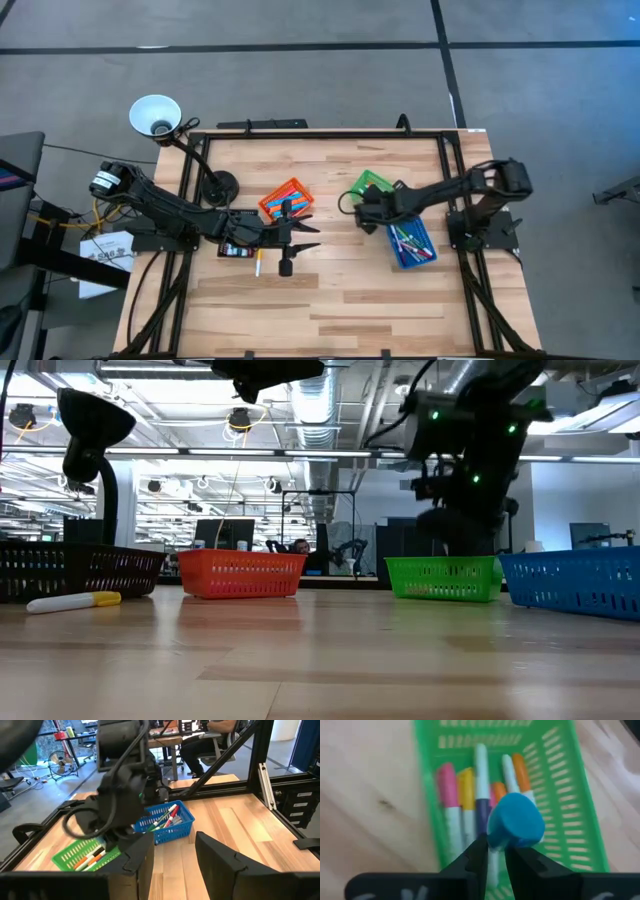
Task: Pick & Place Markers
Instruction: Put the light blue pen into the green bin, then put the yellow pen into the green bin
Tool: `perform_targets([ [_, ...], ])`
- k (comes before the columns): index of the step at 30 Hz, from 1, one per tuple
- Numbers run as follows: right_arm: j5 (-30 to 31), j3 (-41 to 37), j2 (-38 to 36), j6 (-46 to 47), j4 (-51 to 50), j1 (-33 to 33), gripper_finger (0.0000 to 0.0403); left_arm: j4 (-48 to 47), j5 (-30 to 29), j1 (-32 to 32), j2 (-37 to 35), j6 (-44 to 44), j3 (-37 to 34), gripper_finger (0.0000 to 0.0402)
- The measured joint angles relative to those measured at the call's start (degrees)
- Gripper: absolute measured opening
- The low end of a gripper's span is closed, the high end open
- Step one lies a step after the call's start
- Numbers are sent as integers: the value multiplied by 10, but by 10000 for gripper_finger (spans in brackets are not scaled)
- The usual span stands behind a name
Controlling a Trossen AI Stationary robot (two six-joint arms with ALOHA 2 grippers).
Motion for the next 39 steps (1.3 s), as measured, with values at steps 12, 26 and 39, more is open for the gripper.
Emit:
perform_targets([
  [12, 0, 1, 31, -6, -1, -21, 87, 0, 0, 0, 0, 0, 0, 140],
  [26, 31, 92, 25, -54, -27, 48, 172, 0, 0, -2, 0, -69, 0, 140],
  [39, 144, 200, 25, -166, -52, 159, 161, -231, 27, -93, 0, -452, 0, 120],
])
